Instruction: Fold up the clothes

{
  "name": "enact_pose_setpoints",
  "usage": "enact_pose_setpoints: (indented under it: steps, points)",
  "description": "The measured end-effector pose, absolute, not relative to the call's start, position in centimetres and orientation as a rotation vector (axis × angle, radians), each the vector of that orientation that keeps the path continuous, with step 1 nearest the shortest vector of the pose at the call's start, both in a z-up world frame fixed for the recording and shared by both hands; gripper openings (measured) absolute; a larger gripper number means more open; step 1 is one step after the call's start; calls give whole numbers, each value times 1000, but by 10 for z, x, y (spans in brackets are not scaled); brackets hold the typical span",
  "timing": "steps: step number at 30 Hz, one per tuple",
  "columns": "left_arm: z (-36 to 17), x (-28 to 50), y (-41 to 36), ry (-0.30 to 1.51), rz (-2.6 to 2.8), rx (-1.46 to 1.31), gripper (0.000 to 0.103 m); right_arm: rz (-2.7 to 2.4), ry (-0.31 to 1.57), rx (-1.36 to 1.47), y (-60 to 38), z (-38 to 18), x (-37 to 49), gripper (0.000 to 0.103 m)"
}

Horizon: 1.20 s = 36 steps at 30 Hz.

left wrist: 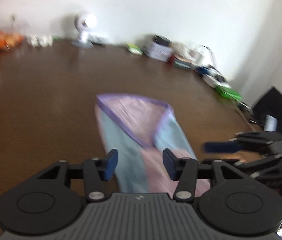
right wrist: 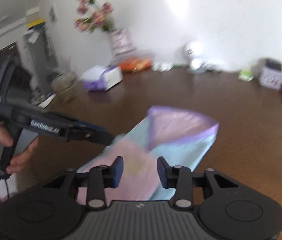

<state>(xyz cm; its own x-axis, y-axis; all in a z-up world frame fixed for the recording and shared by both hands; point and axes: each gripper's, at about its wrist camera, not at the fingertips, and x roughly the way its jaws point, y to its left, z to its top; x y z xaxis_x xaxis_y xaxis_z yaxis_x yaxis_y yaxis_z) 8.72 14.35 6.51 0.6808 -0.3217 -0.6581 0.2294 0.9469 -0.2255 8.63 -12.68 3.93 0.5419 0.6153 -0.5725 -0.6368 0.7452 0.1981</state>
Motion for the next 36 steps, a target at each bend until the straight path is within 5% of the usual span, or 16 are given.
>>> enact_pose_setpoints:
  steps: [9, 10, 12, 14, 25, 31, 35, 36]
  points:
    - [37, 198, 142, 879, -234, -96, 43, 521, 848, 37, -121, 9, 209, 32]
    - [33, 201, 141, 888, -232, -85, 38, 528, 860, 46, -120, 6, 214, 31]
    - [28, 204, 140, 885, -235, -82, 12, 515, 874, 40, -117, 0, 218, 14]
    - [26, 203, 144, 878, -232, -99, 5, 503, 879, 40, -116, -2, 218, 3]
    - [67, 61, 151, 678, -241, -42, 3, 702, 744, 22, -144, 51, 110, 1]
    - [32, -21, 157, 792, -249, -152, 10, 821, 834, -129, -153, 23, 22, 7]
    - [50, -33, 174, 706, -260, -280, 55, 858, 736, -70, -164, 45, 9, 50]
    - [53, -27, 171, 679, -253, -282, 54, 866, 707, -37, -161, 47, 14, 52]
